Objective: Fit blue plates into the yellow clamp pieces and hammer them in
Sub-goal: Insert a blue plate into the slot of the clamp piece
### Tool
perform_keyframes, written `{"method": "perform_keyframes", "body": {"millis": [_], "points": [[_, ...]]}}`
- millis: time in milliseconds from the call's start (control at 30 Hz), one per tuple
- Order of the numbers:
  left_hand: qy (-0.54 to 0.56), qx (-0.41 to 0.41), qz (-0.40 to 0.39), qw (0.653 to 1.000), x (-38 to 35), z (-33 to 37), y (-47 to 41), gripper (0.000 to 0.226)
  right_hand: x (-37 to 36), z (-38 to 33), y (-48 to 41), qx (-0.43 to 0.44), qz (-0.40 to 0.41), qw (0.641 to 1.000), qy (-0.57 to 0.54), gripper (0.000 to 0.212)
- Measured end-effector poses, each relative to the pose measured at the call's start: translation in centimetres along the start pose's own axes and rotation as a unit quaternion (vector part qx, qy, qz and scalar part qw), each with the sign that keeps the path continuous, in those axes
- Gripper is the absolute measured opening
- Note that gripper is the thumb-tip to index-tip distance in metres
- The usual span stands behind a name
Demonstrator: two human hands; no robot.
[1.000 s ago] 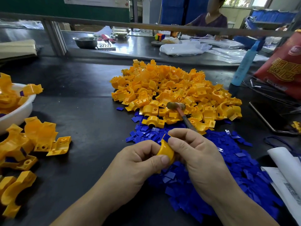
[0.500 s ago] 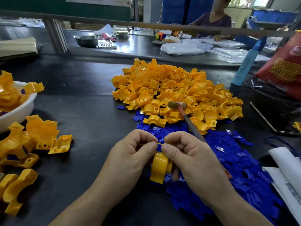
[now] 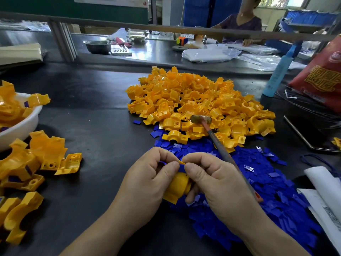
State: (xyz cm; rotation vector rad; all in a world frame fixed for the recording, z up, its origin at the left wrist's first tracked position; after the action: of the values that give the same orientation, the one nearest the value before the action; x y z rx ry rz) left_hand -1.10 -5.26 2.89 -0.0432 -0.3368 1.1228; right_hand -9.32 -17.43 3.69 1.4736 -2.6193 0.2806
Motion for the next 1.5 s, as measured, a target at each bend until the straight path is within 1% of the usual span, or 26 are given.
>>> {"method": "perform_keyframes", "body": {"millis": [33,100,167,233,333,433,500,600,767,867,967,1100,1200,1267,1367,1467,1500], "points": [[-0.001,0.001,0.002,1.000,0.1,0.0,0.0,0.008,0.0,-0.1,0.0,0.006,0.002,1.000,0.007,0.020],[-0.003,-0.006,0.010,1.000,0.1,0.2,0.0,0.023,-0.1,-0.1,0.0,0.012,0.003,1.000,0.012,0.020],[0.005,-0.013,0.017,1.000,0.2,0.4,-0.1,0.027,-0.1,-0.2,0.1,0.015,0.004,1.000,0.012,0.019],[0.011,-0.016,0.015,1.000,0.2,0.4,0.0,0.025,-0.1,-0.4,0.1,0.019,0.006,1.000,0.011,0.016],[-0.006,-0.035,0.021,0.999,0.3,0.7,0.2,0.010,-0.1,-0.6,0.2,0.024,0.009,1.000,0.013,0.016],[-0.032,-0.075,0.031,0.996,0.5,1.4,0.3,0.012,-0.1,-0.6,0.2,0.019,0.010,1.000,0.011,0.017],[-0.046,-0.104,0.025,0.993,0.4,1.9,0.3,0.010,-0.1,-0.5,0.2,-0.002,0.005,1.000,-0.019,0.015],[-0.058,-0.140,0.015,0.988,0.2,2.4,0.3,0.010,-0.1,-0.2,0.2,-0.027,-0.002,0.998,-0.061,0.021],[-0.052,-0.177,0.001,0.983,0.2,2.9,0.4,0.005,-0.1,-0.2,0.1,-0.023,-0.006,0.997,-0.079,0.019],[-0.053,-0.205,-0.005,0.977,0.2,3.5,0.5,0.010,-0.1,-0.3,0.2,-0.022,-0.014,0.996,-0.089,0.021],[-0.067,-0.194,0.008,0.979,0.3,3.4,0.5,0.012,-0.2,-0.5,0.3,-0.015,-0.015,0.997,-0.081,0.021],[-0.086,-0.163,0.024,0.983,0.1,2.6,0.5,0.005,-0.2,-0.6,0.4,0.002,-0.006,0.999,-0.050,0.022],[-0.086,-0.133,0.036,0.987,0.1,2.1,0.4,0.009,-0.3,-0.9,0.5,0.026,0.001,1.000,-0.013,0.023],[-0.074,-0.101,0.043,0.991,0.2,1.8,0.4,0.012,-0.4,-1.1,0.6,0.049,0.009,0.999,0.018,0.023],[-0.018,-0.039,0.035,0.998,0.1,1.4,0.4,0.013,-0.3,-1.5,0.8,0.070,0.025,0.996,0.042,0.021],[0.007,-0.005,0.005,1.000,0.0,0.9,0.2,0.032,-0.1,-1.6,0.8,0.076,0.035,0.995,0.057,0.020],[0.008,0.003,-0.012,1.000,-0.2,0.8,0.2,0.036,-0.1,-1.7,0.8,0.076,0.037,0.994,0.062,0.020]]}}
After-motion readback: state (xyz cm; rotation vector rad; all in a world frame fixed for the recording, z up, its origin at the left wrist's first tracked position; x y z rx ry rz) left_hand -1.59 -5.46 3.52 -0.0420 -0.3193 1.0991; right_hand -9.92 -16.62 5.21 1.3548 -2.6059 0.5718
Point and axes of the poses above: each hand's wrist, its own y-axis away from the middle knuckle, its own x-axis out of the back of the hand, z = x × y, the point moved 7 cm from there along -y, towards the middle knuckle, and after that the axes turned 12 degrees about z, right-handed, at the moved point
